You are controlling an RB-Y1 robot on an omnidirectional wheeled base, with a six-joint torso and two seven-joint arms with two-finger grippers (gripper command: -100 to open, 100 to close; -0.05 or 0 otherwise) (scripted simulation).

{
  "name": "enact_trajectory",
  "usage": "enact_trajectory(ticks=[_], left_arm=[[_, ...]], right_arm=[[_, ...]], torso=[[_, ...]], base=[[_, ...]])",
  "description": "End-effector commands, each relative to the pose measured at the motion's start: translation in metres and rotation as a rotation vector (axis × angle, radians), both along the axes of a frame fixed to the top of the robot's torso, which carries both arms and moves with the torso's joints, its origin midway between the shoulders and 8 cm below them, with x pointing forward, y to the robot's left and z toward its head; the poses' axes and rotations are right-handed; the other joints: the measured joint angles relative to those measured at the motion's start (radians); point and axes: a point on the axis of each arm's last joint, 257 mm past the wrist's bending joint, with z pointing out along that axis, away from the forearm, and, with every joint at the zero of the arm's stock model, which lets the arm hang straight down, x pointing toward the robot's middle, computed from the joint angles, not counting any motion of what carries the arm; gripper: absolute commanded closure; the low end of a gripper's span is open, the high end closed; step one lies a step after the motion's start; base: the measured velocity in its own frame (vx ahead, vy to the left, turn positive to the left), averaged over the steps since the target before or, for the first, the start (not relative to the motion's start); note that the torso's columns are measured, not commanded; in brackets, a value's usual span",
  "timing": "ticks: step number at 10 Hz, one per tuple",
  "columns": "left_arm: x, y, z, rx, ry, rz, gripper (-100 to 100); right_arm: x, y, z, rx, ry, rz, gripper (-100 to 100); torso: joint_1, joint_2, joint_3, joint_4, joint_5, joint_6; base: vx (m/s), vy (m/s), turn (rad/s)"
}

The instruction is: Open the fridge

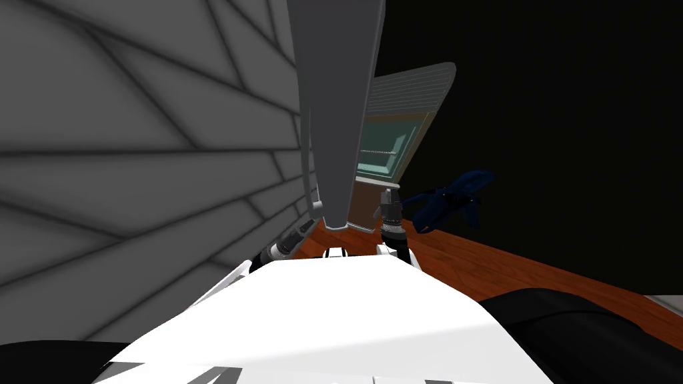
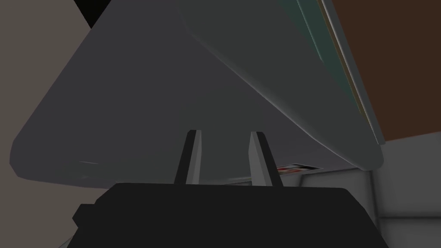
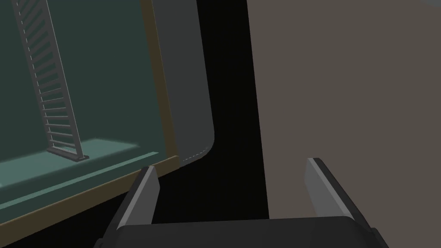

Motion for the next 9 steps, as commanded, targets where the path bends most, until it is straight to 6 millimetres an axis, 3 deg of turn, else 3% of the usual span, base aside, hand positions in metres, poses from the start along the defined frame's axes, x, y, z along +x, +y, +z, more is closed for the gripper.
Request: enact_trajectory(ticks=[1, 6, 7, 9], left_arm=[[-0.005, -0.004, 0.008, -0.006, -0.018, -0.025, 100], [-0.027, -0.015, 0.011, -0.011, -0.023, -0.105, 100], [-0.035, -0.017, 0.012, -0.004, 0.001, -0.116, -100], [-0.041, -0.018, 0.023, -0.007, 0.0, -0.128, -100]], right_arm=[[0.0, 0.0, 0.0, 0.0, 0.0, 0.0, 0], [0.0, 0.0, 0.0, 0.0, 0.0, 0.0, 0], [0.0, 0.0, 0.0, 0.0, 0.0, 0.0, 0], [0.0, 0.0, 0.0, 0.001, 0.0, 0.0, 0]], torso=[[0.002, -0.001, -0.001, 0.0, 0.0, 0.0], [-0.003, -0.006, -0.005, 0.0, -0.001, 0.002], [-0.007, -0.003, -0.004, 0.001, -0.003, 0.001], [-0.008, 0.009, 0.008, -0.001, -0.001, -0.002]], base=[[0.039, 0.229, -0.048], [0.048, 0.254, -0.075], [0.028, 0.088, 0.098], [0.045, -0.015, 0.102]])
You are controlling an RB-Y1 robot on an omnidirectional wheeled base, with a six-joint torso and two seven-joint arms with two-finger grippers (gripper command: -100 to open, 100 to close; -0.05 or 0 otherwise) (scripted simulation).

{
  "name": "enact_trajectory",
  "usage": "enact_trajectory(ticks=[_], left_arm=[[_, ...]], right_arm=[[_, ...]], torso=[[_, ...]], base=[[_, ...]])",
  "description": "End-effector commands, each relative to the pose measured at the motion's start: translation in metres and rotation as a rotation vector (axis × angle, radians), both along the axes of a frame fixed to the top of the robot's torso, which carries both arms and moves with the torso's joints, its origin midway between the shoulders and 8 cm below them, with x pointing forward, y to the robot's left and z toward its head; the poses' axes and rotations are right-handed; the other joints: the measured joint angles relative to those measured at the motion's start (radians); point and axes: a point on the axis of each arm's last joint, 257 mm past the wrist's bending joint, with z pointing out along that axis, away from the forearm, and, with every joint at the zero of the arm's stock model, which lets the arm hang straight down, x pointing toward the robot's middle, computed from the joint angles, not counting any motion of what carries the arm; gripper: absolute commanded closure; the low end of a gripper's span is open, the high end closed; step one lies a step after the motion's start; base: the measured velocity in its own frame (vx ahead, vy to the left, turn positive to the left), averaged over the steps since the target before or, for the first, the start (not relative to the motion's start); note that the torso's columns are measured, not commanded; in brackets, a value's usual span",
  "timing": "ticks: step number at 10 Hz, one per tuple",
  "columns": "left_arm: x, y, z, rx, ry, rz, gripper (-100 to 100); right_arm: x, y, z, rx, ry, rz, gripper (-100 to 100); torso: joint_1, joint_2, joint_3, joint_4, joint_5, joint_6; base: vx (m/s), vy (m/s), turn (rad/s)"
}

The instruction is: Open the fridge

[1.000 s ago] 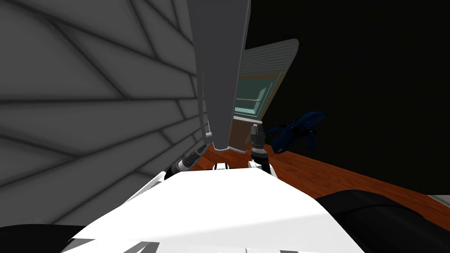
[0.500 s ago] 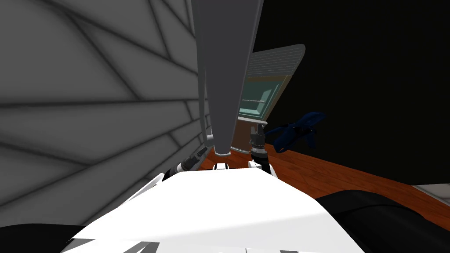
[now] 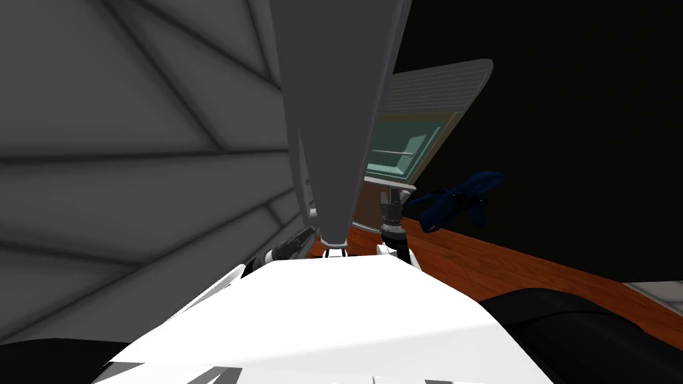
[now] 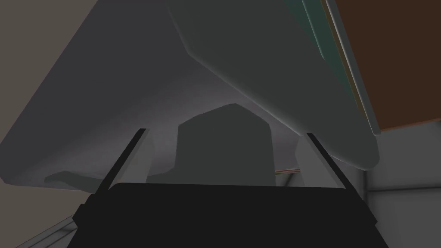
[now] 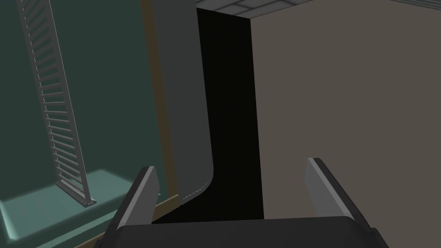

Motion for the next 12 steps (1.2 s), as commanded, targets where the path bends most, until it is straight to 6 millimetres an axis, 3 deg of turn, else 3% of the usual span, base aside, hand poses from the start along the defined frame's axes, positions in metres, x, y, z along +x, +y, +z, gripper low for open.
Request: enact_trajectory(ticks=[1, 6, 7, 8, 9, 12], left_arm=[[-0.007, -0.003, 0.015, -0.005, 0.001, -0.015, -100], [-0.022, -0.009, 0.042, -0.014, 0.002, -0.049, -100], [-0.022, -0.009, 0.042, -0.014, 0.002, -0.049, -100], [-0.02, -0.006, 0.025, 0.008, 0.048, -0.033, -100], [-0.019, -0.005, 0.024, 0.01, 0.054, -0.031, 0], [-0.019, -0.004, 0.021, 0.015, 0.061, -0.027, 0]], right_arm=[[0.0, 0.0, 0.0, 0.0, 0.0, 0.0, 0], [0.0, 0.0, 0.0, 0.0, 0.0, 0.0, 0], [0.0, 0.0, 0.0, 0.0, 0.0, 0.0, 0], [0.0, 0.0, 0.0, 0.0, 0.0, 0.0, 0], [0.0, 0.0, 0.0, 0.0, 0.0, 0.0, 0], [0.0, 0.0, 0.0, 0.0, 0.0, 0.0, 0]], torso=[[0.003, 0.003, 0.002, 0.002, 0.001, 0.002], [0.01, 0.008, 0.002, 0.008, 0.001, 0.0], [0.007, 0.01, 0.001, 0.01, 0.0, 0.001], [0.005, 0.01, 0.0, 0.011, -0.001, 0.002], [0.005, 0.009, 0.003, 0.007, 0.0, 0.001], [0.011, 0.007, 0.004, 0.002, 0.004, -0.001]], base=[[0.034, -0.021, 0.04], [0.034, 0.002, 0.068], [0.022, 0.01, 0.021], [0.006, 0.011, 0.004], [0.002, 0.006, 0.001], [0.0, 0.0, 0.0]])
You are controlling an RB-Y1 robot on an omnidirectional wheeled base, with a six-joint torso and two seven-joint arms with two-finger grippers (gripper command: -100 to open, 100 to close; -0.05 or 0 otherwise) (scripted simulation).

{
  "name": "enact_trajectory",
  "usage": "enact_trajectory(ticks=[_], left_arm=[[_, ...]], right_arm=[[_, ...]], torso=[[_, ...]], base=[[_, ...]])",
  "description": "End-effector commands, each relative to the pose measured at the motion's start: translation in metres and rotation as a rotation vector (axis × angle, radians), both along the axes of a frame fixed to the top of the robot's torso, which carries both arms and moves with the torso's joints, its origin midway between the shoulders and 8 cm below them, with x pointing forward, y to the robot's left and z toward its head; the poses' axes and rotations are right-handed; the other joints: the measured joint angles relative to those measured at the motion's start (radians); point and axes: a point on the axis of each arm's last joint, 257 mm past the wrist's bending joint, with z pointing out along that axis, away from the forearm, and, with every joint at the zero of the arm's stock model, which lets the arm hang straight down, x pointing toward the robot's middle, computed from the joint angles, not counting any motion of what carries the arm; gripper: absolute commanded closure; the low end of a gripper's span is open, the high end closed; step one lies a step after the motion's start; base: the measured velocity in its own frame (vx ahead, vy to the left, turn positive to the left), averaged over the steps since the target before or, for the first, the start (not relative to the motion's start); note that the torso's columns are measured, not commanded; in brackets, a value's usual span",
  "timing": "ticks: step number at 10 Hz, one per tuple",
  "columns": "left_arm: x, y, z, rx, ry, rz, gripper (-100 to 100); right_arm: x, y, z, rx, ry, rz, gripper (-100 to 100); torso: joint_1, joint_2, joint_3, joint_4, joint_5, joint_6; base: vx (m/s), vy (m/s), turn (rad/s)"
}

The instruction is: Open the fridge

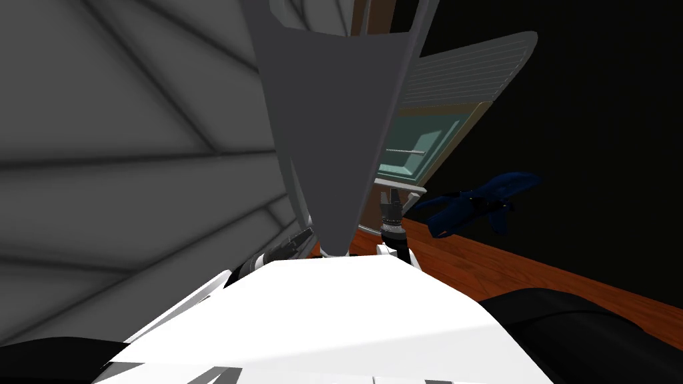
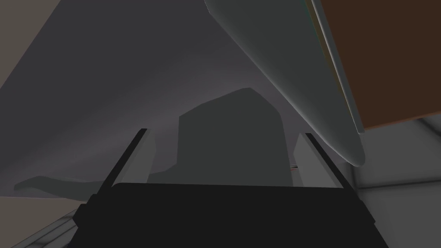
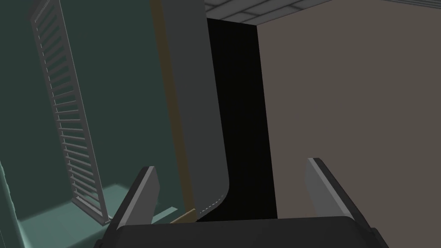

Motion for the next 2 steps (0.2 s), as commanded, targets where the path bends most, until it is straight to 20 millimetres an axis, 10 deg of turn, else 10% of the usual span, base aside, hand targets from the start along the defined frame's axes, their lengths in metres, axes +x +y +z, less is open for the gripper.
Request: enact_trajectory(ticks=[1, 2], left_arm=[[0.0001, 0.0001, -0.0003, 0.0, 0.001, 0.0, 0], [0.0002, 0.0002, -0.0004, 0.001, 0.001, 0.001, 0]], right_arm=[[0.0, 0.0, 0.0, 0.0, 0.0, 0.0, 0], [0.0, 0.0, 0.0, 0.0, 0.0, 0.0, 0]], torso=[[0.001, 0.0, 0.0, 0.0, 0.0, 0.0], [0.0, -0.001, 0.0, -0.001, 0.0, 0.0]], base=[[0.0, 0.0, 0.0], [0.0, 0.0, 0.0]])
